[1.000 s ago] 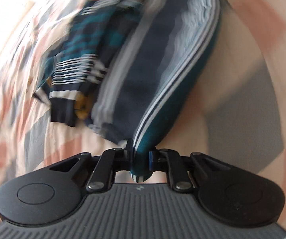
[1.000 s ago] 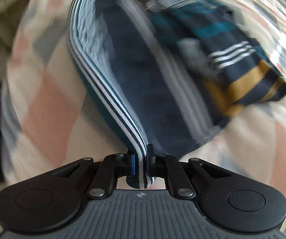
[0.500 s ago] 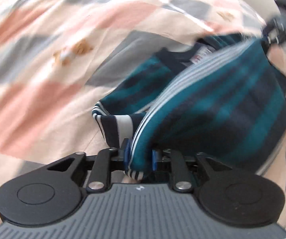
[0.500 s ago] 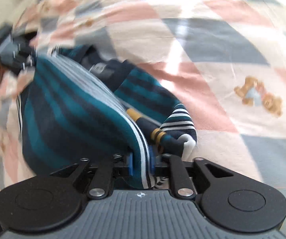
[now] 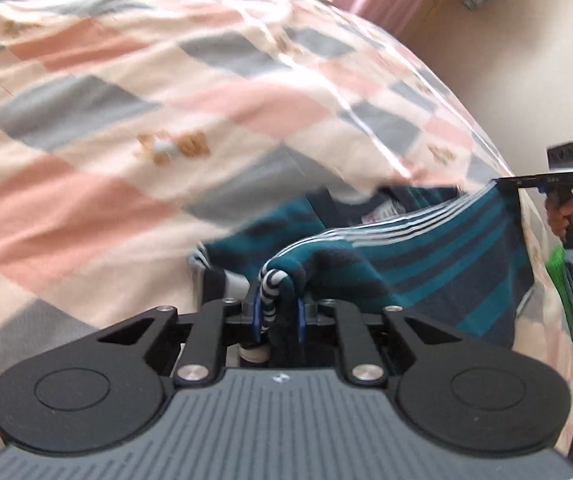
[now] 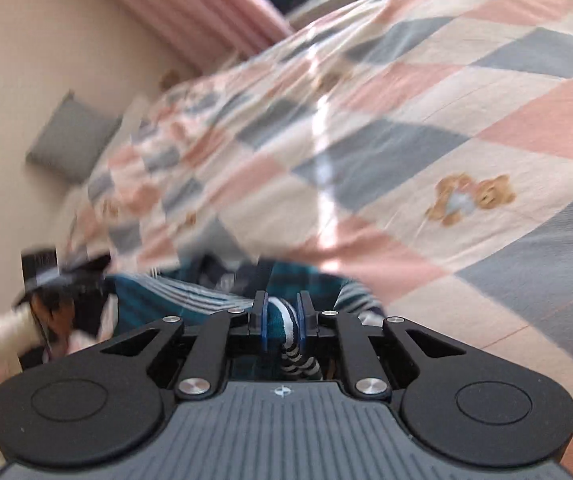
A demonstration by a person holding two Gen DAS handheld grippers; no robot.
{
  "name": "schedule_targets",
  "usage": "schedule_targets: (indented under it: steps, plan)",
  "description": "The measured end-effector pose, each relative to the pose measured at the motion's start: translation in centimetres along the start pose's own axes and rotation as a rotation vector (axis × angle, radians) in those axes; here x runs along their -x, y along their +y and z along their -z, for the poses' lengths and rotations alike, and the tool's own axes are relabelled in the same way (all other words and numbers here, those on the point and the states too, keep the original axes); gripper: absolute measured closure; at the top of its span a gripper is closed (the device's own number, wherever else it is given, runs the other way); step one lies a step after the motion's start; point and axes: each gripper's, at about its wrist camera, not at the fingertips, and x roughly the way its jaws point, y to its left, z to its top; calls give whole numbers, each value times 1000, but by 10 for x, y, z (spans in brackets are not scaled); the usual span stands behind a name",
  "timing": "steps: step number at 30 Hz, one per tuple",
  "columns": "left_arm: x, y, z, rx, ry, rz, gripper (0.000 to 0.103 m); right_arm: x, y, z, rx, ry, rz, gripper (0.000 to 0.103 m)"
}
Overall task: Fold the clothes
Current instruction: 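Fold the sweater over onto itself with both grippers, then open them, then pull both grippers back to leave the folded sweater flat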
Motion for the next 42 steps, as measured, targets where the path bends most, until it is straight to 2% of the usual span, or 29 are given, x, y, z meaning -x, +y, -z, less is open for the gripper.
schedule_targets:
  steps: [4,8,12,14,17,19,20,22,24,25,26,27,29,30,33,35,38,40,42]
  plan:
    - [-19,14,-11,36,-17,-37,90,-31,-13,-15,-10,-2,81,90]
    - [-49,23,-9,28,16,-109,89,-57,-22,-16,2,-7,190,91]
    - [-32,18,-11,10,-67,-93,89,-49,-8,-20,66,-82,198,91]
    - [-33,26,-10,49,-68,-115,89,-51,-9,-20,71,-100,214,91]
    - [-47,34,-7,101,-72,-138,89,-73,-21,-16,53,-84,289,91]
    - [-62,32,-5,93,-42,-195,85,-90,-29,-11,29,-48,340,91]
    - [-67,30,-5,81,-22,-225,79,-94,-29,-9,29,-46,363,90]
    - [-64,25,-9,66,-19,-261,72,-91,-21,-10,46,-62,415,84]
    - [-47,24,-15,91,-57,-279,71,-78,-8,-11,63,-123,497,59]
    - [-36,24,-17,116,-84,-301,72,-70,2,-10,88,-166,547,56]
    - [-27,21,-19,133,-111,-316,76,-62,13,-9,116,-208,588,55]
    - [-18,15,-21,135,-140,-320,82,-55,25,-6,147,-245,599,54]
    - [-13,-6,-22,85,-187,-320,83,-53,47,4,204,-290,567,55]
    - [-16,-17,-22,51,-199,-314,83,-59,57,11,243,-283,566,55]
    - [-49,-39,-18,-28,-181,-283,81,-97,76,29,402,-179,620,57]
    - [-77,-37,-9,-51,-146,-317,81,-122,68,39,483,-113,698,63]
    - [-102,-10,-2,30,-143,-316,85,-129,38,41,413,-123,686,63]
    - [-100,1,-6,93,-161,-328,91,-122,30,35,336,-144,665,63]
    - [-89,3,-12,124,-174,-380,94,-108,26,30,242,-174,669,63]
